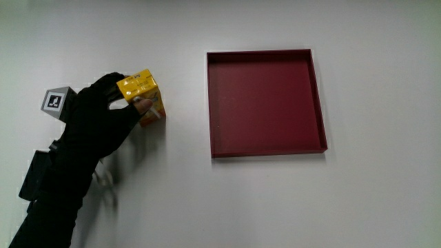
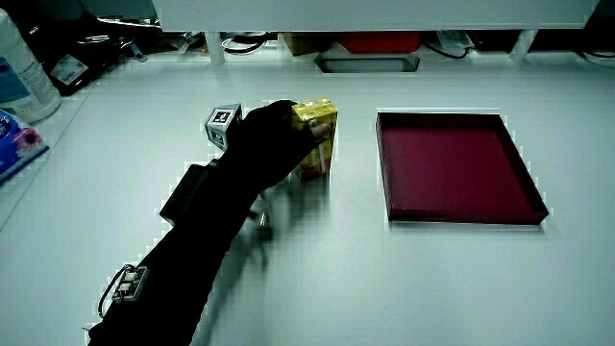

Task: Place ice redtea

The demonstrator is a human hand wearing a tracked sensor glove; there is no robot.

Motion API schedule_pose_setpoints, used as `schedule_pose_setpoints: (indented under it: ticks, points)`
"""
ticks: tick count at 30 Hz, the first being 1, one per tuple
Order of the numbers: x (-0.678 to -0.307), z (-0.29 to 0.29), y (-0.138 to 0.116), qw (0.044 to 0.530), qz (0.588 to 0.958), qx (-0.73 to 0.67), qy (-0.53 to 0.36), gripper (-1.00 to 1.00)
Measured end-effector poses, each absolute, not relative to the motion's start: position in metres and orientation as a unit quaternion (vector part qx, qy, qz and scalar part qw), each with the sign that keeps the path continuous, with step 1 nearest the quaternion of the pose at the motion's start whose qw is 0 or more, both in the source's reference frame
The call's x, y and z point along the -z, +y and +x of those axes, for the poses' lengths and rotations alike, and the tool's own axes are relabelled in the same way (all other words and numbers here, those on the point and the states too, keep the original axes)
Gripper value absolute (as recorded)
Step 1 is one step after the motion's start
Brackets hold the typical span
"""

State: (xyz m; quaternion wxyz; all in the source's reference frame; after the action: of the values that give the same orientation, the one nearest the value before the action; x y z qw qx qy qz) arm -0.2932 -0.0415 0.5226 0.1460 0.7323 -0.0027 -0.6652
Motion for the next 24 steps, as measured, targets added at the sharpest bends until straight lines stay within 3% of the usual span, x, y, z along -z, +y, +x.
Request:
schedule_pose_setpoints:
  ticks: [9,24]
  points:
    - [-0.530,-0.296,-0.039,0.143,0.715,0.684,-0.008,0.00]
    - [-0.535,-0.299,-0.036,0.145,0.710,0.689,-0.018,-0.60]
